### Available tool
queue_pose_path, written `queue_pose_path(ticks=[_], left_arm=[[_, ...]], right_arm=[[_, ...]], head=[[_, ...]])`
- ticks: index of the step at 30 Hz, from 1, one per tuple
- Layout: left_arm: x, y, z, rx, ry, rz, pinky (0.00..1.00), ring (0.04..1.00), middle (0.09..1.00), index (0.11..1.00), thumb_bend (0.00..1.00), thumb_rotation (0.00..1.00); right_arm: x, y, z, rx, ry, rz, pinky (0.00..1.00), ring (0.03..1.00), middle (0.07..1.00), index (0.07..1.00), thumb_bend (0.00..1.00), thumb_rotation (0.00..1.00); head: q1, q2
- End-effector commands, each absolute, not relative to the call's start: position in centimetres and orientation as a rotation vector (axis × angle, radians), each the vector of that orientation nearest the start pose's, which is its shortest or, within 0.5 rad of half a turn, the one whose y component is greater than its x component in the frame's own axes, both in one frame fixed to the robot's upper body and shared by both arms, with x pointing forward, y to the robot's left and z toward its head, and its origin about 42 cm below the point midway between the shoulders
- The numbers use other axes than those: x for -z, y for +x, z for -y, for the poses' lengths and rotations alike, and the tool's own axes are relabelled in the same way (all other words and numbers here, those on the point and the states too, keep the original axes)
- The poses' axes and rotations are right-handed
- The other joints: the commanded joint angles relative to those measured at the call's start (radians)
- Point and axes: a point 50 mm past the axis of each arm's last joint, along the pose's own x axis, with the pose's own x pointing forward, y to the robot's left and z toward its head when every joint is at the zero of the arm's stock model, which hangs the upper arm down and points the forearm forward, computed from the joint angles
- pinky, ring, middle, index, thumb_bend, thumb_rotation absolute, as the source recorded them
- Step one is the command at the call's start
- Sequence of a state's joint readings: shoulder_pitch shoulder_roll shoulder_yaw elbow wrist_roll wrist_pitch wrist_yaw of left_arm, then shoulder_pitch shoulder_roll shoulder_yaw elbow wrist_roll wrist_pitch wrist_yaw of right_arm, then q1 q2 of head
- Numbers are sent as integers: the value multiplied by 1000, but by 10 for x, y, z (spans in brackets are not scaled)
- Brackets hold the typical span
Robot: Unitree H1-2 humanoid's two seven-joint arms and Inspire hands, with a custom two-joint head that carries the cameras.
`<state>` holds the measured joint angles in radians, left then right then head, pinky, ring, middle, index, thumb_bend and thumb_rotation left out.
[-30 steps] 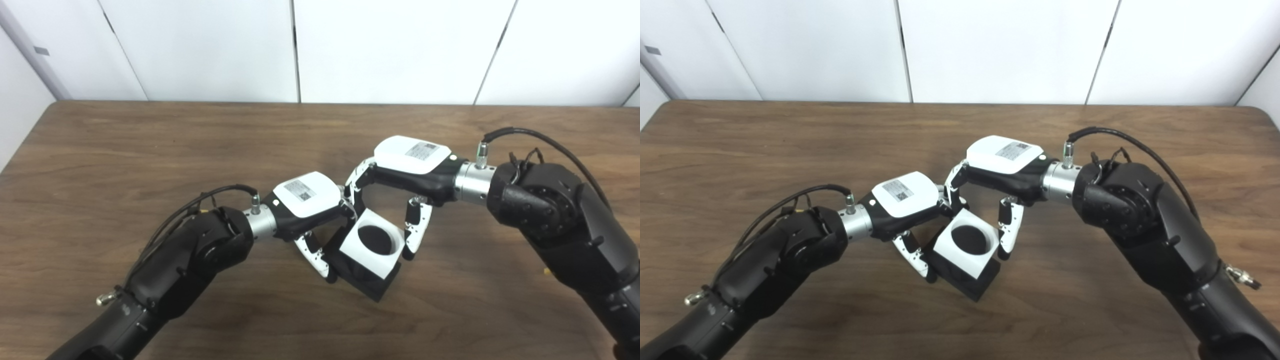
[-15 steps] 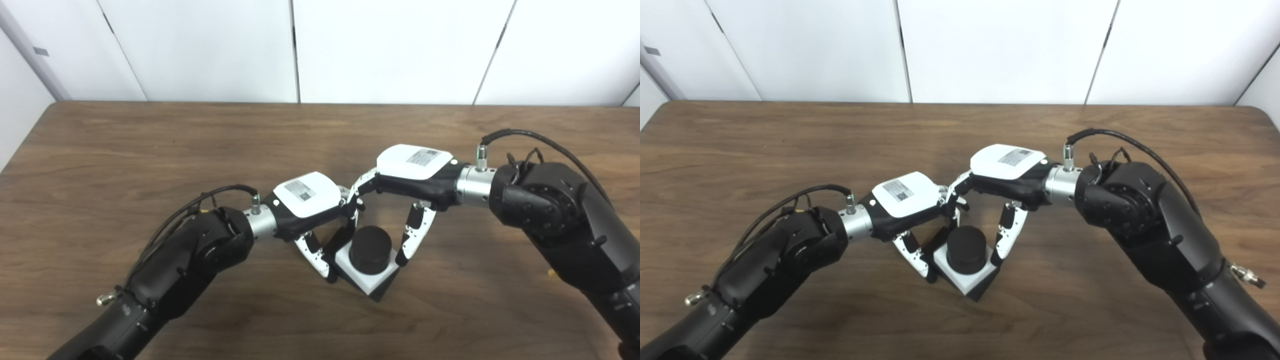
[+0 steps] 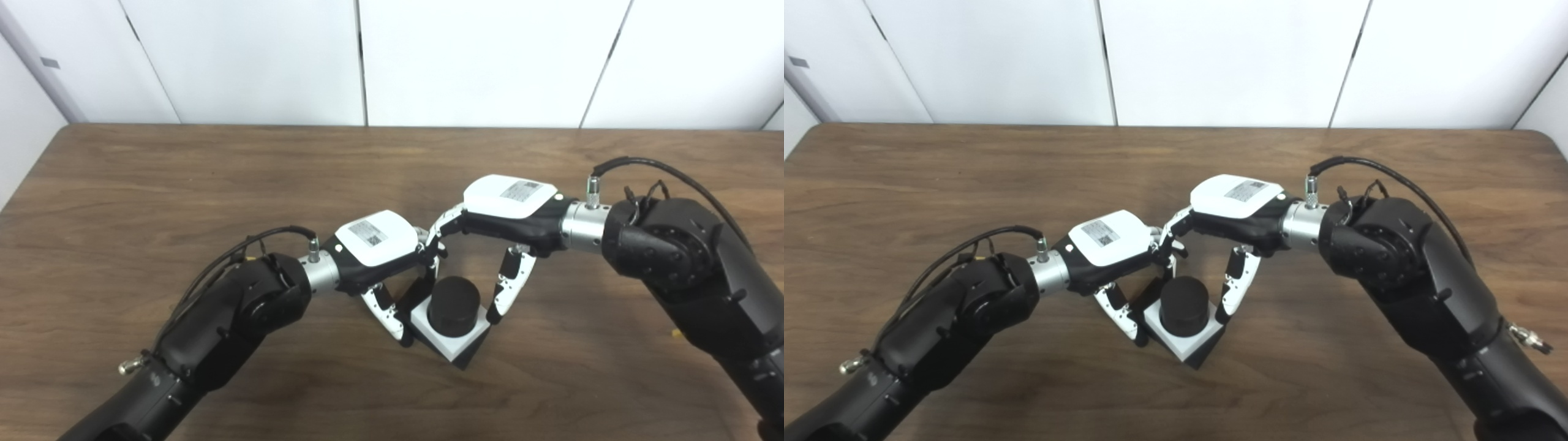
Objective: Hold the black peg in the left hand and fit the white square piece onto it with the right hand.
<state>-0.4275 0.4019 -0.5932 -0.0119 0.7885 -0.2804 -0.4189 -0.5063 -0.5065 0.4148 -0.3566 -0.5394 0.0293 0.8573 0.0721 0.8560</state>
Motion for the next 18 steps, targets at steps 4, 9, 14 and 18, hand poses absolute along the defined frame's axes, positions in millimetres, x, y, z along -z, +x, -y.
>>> queue_pose_path(ticks=[4,9,14,18], left_arm=[[-156,339,-145,1058,1449,474,735,868,852,489,521,77],[-156,340,-146,1055,1457,468,739,871,849,489,521,78],[-156,340,-148,1052,1459,469,737,873,851,489,521,78],[-156,341,-149,1054,1463,464,742,873,853,490,521,78]], right_arm=[[-306,349,196,-889,-1366,436,651,785,792,703,835,208],[-314,354,215,-753,-1315,445,614,759,779,680,811,171],[-314,347,246,-527,-1157,445,574,720,763,663,739,99],[-297,339,266,-376,-1036,425,592,720,757,678,692,91]], head=[[-1,0],[-11,-5],[-18,-6],[-26,-8]])
